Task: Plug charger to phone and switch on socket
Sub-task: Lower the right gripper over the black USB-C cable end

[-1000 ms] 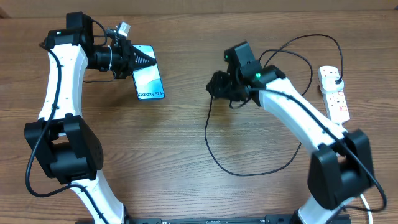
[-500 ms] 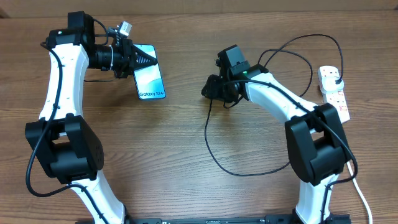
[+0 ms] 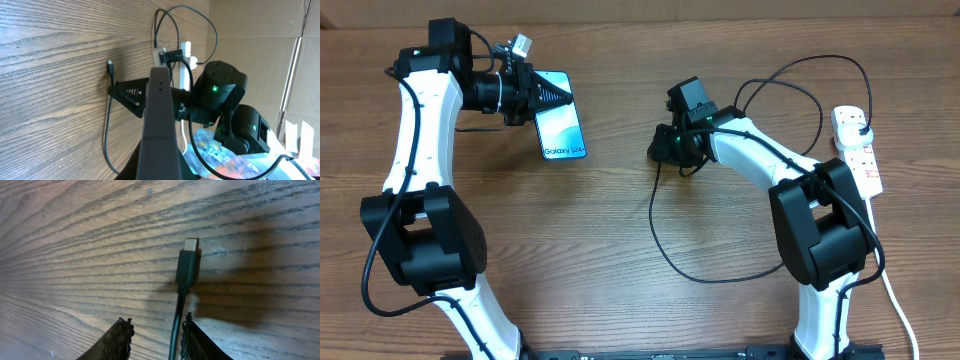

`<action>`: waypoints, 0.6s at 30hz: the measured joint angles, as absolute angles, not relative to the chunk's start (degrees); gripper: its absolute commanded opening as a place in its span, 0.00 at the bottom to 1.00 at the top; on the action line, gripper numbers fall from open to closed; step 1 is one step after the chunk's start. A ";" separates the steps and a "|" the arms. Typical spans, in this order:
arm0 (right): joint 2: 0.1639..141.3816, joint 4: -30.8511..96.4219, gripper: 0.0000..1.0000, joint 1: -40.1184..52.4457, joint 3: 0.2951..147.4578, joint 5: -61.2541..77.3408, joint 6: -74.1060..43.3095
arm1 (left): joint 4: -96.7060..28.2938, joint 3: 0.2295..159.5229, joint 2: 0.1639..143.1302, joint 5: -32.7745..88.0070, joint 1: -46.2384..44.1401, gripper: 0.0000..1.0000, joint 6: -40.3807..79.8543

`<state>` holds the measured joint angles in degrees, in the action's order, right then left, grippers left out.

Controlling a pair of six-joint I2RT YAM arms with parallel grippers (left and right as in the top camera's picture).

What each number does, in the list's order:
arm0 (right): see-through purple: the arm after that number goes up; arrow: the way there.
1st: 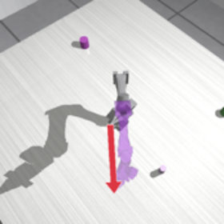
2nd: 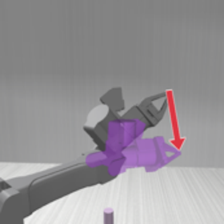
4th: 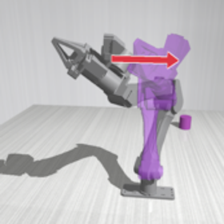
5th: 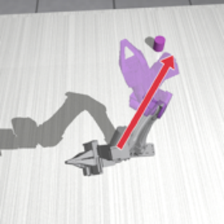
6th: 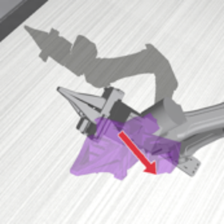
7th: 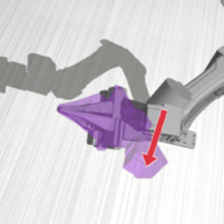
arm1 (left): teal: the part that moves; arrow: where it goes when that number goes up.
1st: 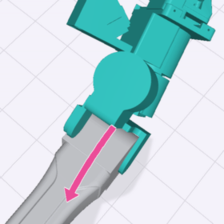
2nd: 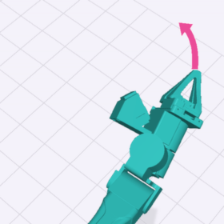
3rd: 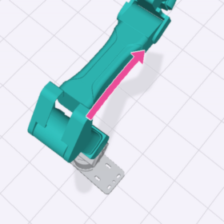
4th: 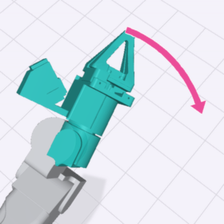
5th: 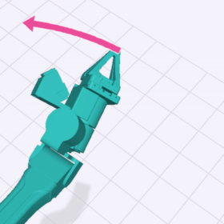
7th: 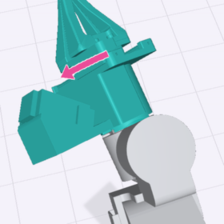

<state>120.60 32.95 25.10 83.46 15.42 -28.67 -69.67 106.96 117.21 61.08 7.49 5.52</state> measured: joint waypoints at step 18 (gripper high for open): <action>122.87 29.45 0.29 25.10 83.55 15.59 -30.57 | -69.65 106.96 117.21 61.08 7.49 0.05 5.52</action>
<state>122.87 29.45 25.10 83.55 15.59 -30.57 -69.65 106.96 117.21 61.08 7.49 5.52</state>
